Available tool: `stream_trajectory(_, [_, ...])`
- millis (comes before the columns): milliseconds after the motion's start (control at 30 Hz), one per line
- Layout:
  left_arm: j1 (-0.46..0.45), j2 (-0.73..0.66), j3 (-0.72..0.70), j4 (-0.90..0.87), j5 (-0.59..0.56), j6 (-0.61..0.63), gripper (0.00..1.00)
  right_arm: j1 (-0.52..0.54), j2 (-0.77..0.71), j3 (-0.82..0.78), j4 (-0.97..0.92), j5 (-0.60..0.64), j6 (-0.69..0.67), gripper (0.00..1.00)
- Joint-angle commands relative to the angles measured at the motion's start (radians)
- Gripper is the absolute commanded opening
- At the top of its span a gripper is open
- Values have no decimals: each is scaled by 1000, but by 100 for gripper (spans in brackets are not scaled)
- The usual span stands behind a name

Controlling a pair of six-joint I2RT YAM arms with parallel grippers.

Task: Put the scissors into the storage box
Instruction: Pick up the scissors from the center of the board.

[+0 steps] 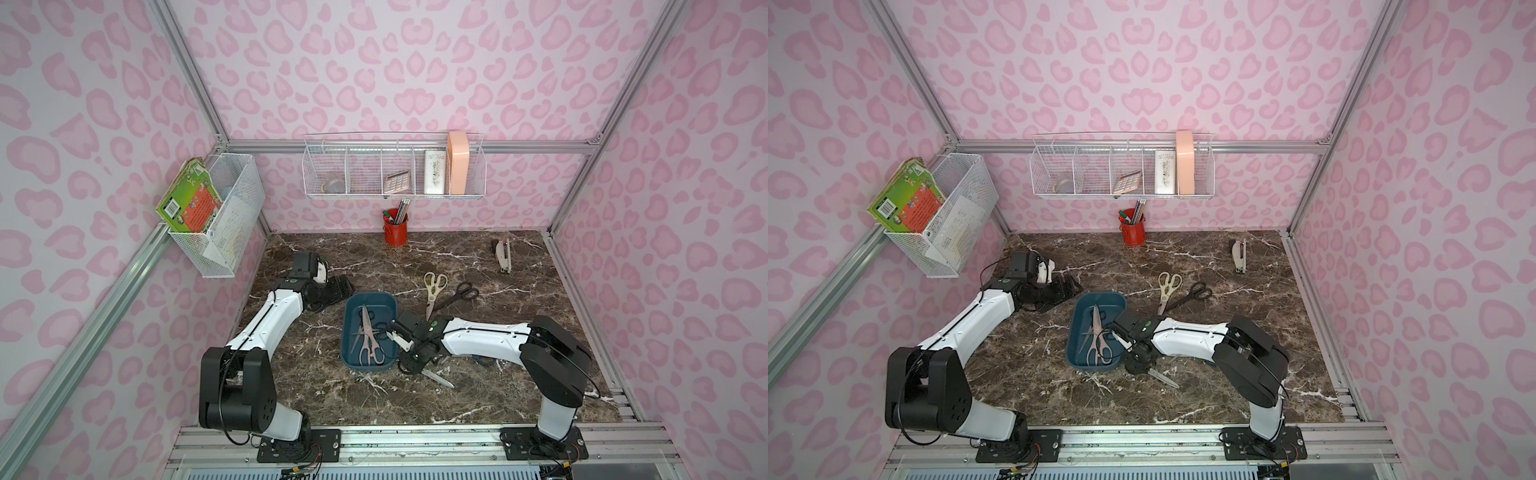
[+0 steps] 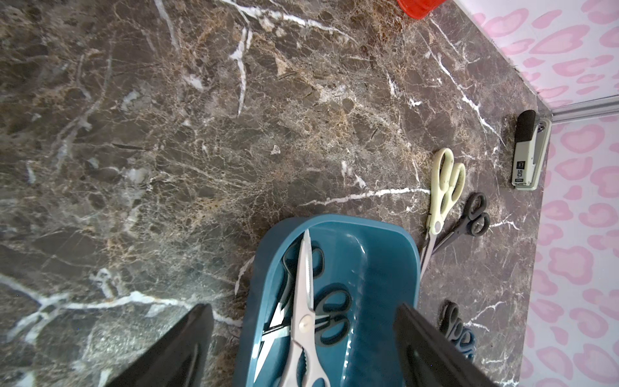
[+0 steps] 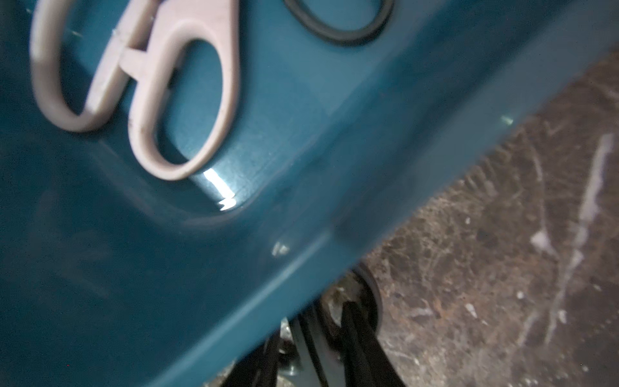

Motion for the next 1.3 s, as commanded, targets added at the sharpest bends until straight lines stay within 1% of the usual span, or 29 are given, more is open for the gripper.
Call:
stream_trajectory(0, [1, -3, 2, -9, -9, 11, 89, 1, 5, 4, -13, 12, -7, 33])
stream_trajectory(167, [0, -6, 2, -13, -11, 13, 90, -5, 25, -3, -66, 61, -6, 32])
stream_trajectory(367, [1, -4, 2, -10, -10, 11, 90, -52, 4, -38, -106, 65, 12, 29])
stream_trajectory(533, [0, -10, 5, -13, -14, 15, 90, -81, -12, -52, -157, 92, 17, 28])
stream_trajectory(633, [0, -14, 5, -13, -18, 14, 90, -99, 18, 1, -209, 94, 40, 28])
stream_trajectory(767, [1, -21, 1, -12, -19, 13, 90, -99, 60, 75, -252, 83, 84, 27])
stream_trajectory(867, [3, -26, 2, -12, -21, 13, 90, -90, 92, 115, -286, 117, 116, 27])
stream_trajectory(933, [2, -28, 3, -12, -21, 14, 90, -88, 104, 119, -285, 123, 136, 27])
stream_trajectory(1100, [2, -44, 1, -13, -29, 15, 90, -83, 115, 76, -220, 82, 167, 26])
stream_trajectory(1233, [3, -56, -2, -15, -41, 19, 90, -82, 120, 47, -188, 78, 181, 21])
stream_trajectory(1267, [3, -57, -2, -16, -42, 20, 90, -83, 122, 45, -184, 84, 183, 18])
